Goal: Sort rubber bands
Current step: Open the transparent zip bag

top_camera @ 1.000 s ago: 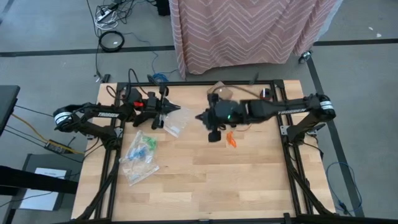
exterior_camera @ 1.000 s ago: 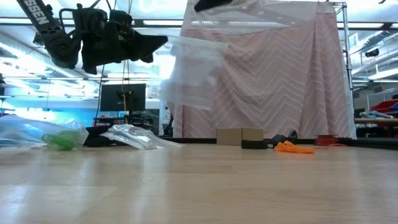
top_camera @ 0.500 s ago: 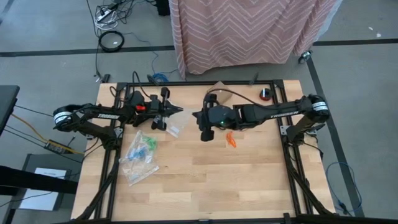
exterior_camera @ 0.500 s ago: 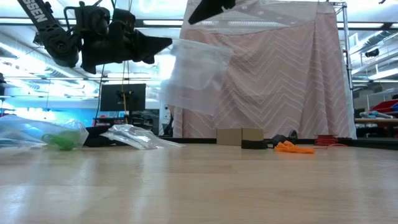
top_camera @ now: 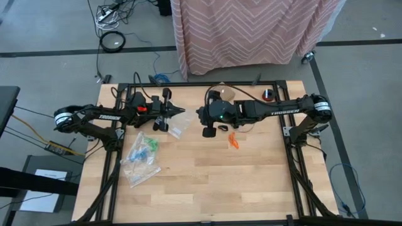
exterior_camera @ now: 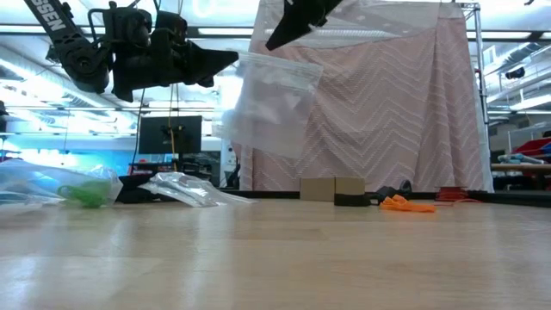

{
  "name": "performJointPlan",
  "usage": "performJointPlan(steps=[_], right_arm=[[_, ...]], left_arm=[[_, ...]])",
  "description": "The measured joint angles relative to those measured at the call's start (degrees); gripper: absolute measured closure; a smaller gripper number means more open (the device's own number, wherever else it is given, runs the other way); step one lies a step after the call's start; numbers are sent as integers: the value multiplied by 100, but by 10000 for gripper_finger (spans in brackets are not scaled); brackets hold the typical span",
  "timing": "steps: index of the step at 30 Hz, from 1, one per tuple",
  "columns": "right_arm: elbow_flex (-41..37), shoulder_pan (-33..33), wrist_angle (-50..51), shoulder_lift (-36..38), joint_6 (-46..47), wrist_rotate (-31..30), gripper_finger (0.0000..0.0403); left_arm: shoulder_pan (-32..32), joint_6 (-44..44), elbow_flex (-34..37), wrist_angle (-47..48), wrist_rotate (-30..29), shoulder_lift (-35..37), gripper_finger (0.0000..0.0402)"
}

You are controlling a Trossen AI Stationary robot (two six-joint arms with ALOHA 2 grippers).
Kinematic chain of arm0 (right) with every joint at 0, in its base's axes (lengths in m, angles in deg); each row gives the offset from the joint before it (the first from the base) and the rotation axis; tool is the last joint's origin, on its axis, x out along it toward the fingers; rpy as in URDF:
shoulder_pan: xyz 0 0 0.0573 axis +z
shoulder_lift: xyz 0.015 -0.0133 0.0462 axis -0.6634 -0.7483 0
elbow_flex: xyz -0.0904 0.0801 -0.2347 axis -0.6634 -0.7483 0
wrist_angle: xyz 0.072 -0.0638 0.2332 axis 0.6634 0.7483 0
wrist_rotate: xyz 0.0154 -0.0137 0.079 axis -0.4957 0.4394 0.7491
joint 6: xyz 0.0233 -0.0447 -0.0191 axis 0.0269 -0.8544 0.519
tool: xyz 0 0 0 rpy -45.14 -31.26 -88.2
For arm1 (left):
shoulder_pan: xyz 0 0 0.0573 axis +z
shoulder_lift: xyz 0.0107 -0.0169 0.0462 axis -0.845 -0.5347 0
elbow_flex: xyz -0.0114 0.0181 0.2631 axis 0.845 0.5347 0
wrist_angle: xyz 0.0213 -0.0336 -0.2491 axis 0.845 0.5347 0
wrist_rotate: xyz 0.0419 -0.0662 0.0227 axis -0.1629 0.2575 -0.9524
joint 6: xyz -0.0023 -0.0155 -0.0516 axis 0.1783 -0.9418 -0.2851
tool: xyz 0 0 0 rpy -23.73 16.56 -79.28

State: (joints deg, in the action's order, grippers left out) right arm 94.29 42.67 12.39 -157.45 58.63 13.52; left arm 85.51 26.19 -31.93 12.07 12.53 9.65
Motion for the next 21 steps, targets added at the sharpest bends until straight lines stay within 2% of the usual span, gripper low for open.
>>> performJointPlan(steps=[16,21], right_arm=[[3,-112,140,-393,173,217,403],[0,-78,131,-290,126,-56,403]], left_arm=[[-15,-11,2,-40,-57,-2,401],[-15,-11,2,66,-97,0,401]])
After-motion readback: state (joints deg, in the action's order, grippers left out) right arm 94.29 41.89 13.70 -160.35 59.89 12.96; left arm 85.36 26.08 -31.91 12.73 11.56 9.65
